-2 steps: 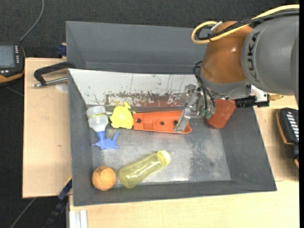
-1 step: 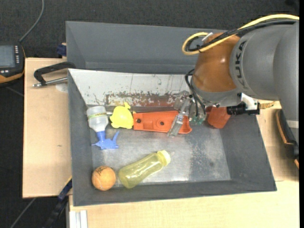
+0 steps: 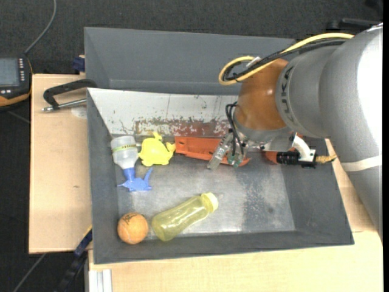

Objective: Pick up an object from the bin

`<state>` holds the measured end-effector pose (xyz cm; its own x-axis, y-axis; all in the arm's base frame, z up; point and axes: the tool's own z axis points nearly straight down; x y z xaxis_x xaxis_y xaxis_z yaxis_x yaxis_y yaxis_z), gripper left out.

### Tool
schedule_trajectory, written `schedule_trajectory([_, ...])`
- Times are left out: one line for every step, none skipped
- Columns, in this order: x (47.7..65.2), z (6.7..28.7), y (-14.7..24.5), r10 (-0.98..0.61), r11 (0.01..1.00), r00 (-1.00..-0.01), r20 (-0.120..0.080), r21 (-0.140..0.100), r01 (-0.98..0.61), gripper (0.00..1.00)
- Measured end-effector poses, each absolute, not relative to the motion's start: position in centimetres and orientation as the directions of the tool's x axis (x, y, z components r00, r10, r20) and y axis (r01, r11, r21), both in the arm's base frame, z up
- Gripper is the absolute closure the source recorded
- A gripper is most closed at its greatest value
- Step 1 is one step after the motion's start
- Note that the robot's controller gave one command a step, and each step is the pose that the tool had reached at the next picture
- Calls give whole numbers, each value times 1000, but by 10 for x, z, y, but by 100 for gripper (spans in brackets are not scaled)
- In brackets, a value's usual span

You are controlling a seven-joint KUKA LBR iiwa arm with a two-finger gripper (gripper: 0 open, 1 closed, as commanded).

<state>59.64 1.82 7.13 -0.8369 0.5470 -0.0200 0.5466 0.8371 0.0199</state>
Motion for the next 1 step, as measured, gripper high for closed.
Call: schedule_trajectory([596, 71, 18, 547, 837, -837, -20, 20, 547, 100])
